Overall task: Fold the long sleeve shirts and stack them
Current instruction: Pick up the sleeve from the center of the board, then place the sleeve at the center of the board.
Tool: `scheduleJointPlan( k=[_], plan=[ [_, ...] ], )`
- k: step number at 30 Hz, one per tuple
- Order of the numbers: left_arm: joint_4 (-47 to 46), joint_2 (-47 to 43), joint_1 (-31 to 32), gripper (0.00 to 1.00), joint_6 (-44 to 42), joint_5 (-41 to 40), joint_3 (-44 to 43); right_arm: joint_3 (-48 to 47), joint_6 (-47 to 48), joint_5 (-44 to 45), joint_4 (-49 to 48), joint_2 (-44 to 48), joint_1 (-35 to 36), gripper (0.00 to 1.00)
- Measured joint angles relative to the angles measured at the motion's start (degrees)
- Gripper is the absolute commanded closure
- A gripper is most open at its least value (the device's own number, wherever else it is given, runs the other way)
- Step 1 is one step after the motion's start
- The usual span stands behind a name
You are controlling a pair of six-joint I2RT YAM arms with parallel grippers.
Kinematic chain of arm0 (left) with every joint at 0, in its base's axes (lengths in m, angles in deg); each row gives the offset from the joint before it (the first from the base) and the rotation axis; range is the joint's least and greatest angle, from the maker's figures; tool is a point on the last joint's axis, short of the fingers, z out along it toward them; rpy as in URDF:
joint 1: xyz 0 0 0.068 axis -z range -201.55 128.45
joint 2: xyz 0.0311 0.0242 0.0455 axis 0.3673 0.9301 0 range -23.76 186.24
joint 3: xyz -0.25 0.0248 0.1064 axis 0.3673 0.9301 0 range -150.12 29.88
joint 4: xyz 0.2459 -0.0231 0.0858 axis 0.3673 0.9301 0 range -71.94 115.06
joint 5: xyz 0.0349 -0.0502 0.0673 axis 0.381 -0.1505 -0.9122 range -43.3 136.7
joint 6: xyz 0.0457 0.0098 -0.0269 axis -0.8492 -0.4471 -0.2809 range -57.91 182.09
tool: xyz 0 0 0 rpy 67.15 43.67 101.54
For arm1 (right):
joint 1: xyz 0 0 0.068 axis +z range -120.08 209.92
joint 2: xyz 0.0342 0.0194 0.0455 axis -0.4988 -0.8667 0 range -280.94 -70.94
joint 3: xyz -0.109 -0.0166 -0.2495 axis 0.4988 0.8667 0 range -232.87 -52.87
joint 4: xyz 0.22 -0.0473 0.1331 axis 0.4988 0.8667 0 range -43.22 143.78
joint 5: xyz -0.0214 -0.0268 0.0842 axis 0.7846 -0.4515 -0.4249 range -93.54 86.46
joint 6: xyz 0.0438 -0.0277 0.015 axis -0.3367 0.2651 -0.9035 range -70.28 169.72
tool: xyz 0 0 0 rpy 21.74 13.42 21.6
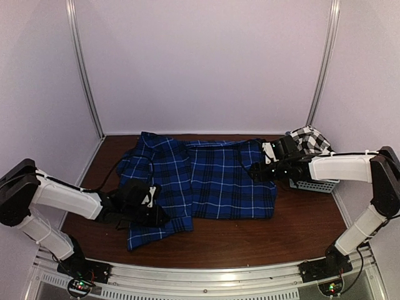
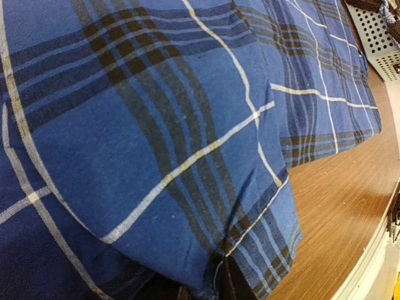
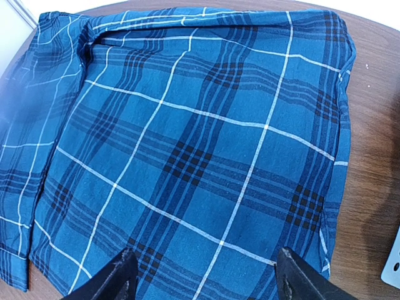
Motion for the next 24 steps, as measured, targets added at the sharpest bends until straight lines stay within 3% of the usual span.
scheduleJointPlan(
  k=[2,7,11,16,20,24],
  plan=[
    [0.0,-0.2,0.0,1.0,0.0,0.0,-0.3,0.0,0.0,0.0,0.0,0.0,0.0,0.24],
    [3.3,-3.9,0.0,1.0,-1.7,-0.1,-3.2,0.0,0.0,0.0,0.1,0.0,0.0,0.24],
    [9.3,-8.7,-1.4,1.0,-5.4,-0.2,-11.6,0.0,0.0,0.1,0.8,0.9,0.0,0.23],
    [12.5,-11.1,-12.6,1.0,-11.8,1.9,-24.6,0.0,0.0,1.0,1.7,3.6,0.0,0.23],
    [14.9,-3.5,-23.2,1.0,-16.6,4.6,-37.5,0.0,0.0,1.8,1.8,5.3,0.0,0.23],
    [15.8,9.7,-28.2,1.0,-19.6,7.4,-51.3,0.0,0.0,2.1,1.9,5.7,0.0,0.23]
  ],
)
